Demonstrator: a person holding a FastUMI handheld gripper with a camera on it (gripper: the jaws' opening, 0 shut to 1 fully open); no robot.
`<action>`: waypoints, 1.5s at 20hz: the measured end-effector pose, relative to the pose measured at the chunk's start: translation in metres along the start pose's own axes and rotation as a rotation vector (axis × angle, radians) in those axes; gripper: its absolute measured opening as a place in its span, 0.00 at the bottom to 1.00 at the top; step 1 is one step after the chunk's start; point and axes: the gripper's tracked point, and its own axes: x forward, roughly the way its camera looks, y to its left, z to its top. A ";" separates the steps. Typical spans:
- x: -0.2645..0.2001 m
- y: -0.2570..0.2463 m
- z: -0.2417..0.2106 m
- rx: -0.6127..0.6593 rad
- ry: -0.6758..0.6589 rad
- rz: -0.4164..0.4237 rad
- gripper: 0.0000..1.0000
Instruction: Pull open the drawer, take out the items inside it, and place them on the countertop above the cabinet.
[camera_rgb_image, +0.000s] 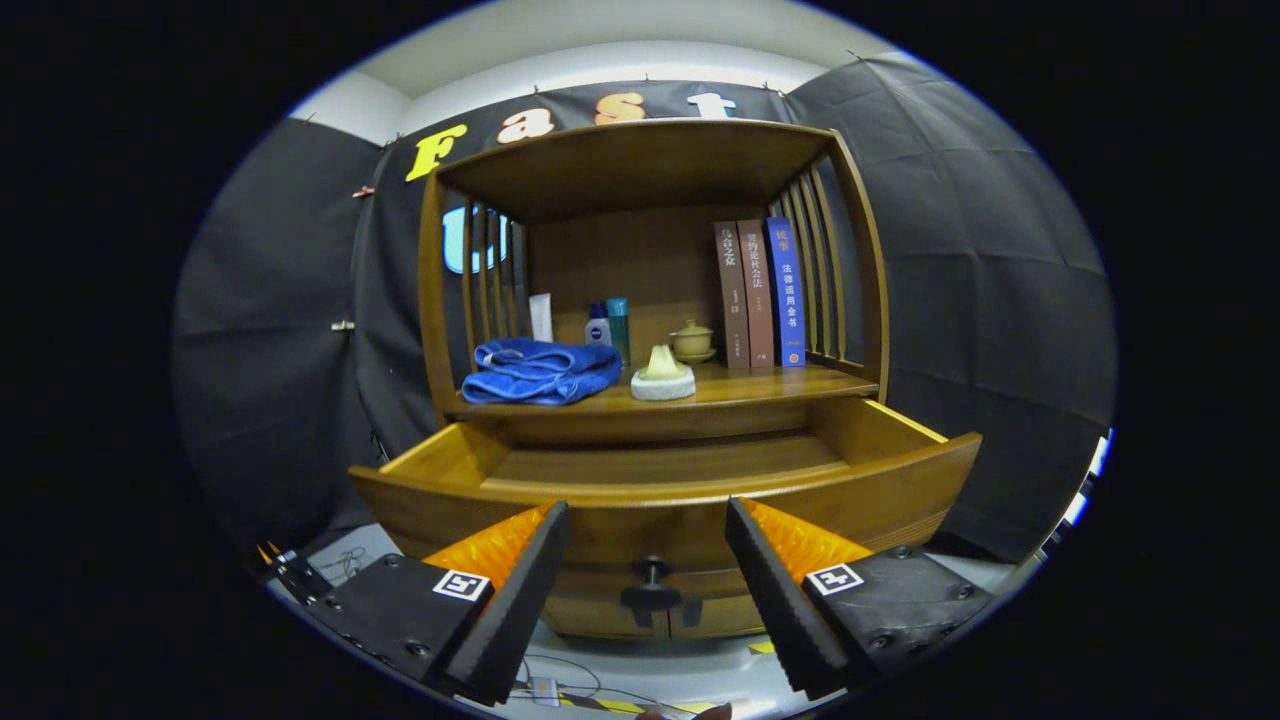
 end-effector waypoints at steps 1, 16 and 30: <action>-0.001 0.002 -0.012 -0.011 0.004 -0.002 0.99; 0.043 -0.002 -0.059 -0.035 0.052 -0.065 0.99; 0.139 -0.007 -0.043 -0.075 0.116 -0.080 0.99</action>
